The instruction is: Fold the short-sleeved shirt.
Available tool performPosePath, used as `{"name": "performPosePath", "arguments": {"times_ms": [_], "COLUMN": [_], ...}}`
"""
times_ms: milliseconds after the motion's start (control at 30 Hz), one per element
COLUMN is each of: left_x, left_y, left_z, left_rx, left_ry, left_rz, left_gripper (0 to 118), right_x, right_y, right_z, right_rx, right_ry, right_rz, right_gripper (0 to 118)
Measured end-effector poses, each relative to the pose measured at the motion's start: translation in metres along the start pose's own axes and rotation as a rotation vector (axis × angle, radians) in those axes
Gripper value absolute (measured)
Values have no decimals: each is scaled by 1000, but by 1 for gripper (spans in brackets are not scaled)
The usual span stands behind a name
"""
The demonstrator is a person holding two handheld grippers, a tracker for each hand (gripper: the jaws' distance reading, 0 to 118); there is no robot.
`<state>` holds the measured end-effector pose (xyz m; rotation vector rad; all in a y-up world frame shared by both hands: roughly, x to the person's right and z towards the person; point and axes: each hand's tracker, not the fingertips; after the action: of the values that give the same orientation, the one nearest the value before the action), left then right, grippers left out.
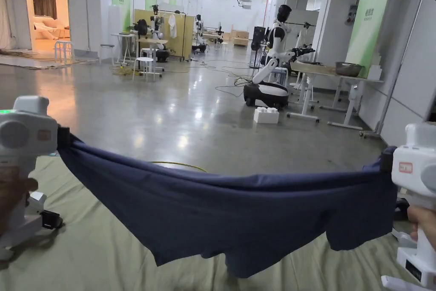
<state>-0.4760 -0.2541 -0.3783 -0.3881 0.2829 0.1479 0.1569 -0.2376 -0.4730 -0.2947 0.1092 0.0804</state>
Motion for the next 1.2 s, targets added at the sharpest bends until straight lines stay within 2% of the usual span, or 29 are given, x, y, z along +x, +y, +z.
{"name": "performPosePath", "arguments": {"times_ms": [33, 67, 267, 333, 467, 800, 900, 933, 967, 1000, 1067, 1100, 1133, 1200], "left_x": [-1, -2, -21, -30, -45, -55, -50, -49, -47, -46, -46, -46, -46, -49], "left_y": [-13, -30, -140, -175, -238, -313, -318, -318, -320, -319, -315, -314, -310, -301], "left_z": [-1, -3, 12, 26, 61, 96, 108, 112, 117, 122, 130, 139, 143, 148], "left_rx": [-12, -31, -164, -208, -247, -410, -435, -443, -439, -429, -414, -397, -383, -352], "left_ry": [0, 0, -12, -12, -8, 38, 45, 48, 50, 68, 92, 106, 120, 112], "left_rz": [3, 0, 12, 43, 94, 37, 14, -9, -31, -61, -109, -117, -124, -99], "left_gripper": [7, 7, 7, 7, 7, 8, 13, 17, 22, 23, 25, 37, 45, 47], "right_x": [1, -7, -13, 1, 5, -6, -5, -7, -8, -5, -9, -11, -29, -36], "right_y": [-11, -27, -128, -162, -225, -317, -332, -334, -336, -340, -340, -338, -332, -324], "right_z": [-1, 20, 54, 49, 82, 129, 131, 132, 134, 134, 139, 141, 157, 163], "right_rx": [-19, -25, -146, -189, -262, -388, -402, -402, -396, -388, -360, -350, -322, -273], "right_ry": [2, -62, -66, -61, -87, -138, -146, -153, -161, -165, -180, -181, -183, -170], "right_rz": [0, 4, 54, 44, 47, 94, 95, 95, 95, 93, 103, 109, 109, 115], "right_gripper": [7, 7, 7, 7, 7, 7, 7, 10, 17, 17, 26, 48, 58, 62]}}
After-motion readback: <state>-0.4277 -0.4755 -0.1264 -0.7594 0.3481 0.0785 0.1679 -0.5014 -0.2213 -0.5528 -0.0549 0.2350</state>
